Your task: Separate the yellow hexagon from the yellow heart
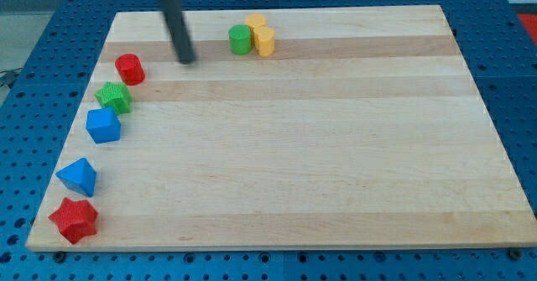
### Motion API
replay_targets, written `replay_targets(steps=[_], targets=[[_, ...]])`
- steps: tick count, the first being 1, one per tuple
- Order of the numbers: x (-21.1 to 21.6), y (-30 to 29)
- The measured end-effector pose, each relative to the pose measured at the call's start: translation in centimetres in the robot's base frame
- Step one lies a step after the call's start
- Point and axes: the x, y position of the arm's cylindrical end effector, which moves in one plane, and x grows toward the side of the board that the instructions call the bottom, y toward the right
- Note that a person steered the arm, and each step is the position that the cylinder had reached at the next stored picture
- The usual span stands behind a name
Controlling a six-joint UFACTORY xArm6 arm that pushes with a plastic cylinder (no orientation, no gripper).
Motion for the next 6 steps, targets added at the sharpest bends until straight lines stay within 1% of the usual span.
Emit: replay_targets(steps=[1,2,3,4,6], targets=[[0.2,10.4],[-4.1,14.6],[-7.4,13.0],[-7.9,9.5],[-7.9,5.0]])
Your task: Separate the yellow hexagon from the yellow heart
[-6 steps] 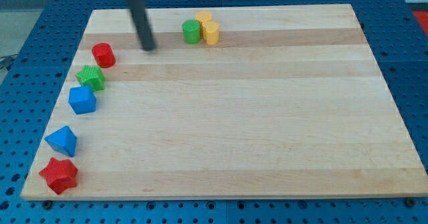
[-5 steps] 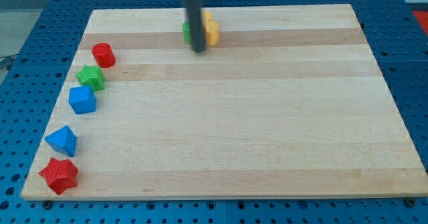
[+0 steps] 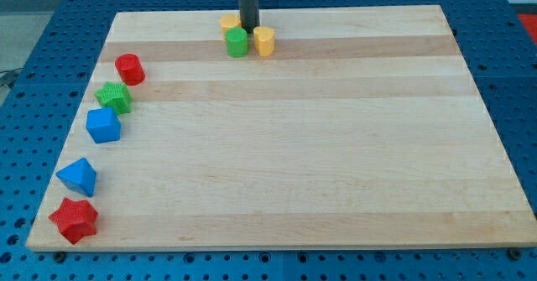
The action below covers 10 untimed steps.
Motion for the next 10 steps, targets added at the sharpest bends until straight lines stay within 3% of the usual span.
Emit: replay_targets(steps=[10], targets=[[0.0,-19.0]])
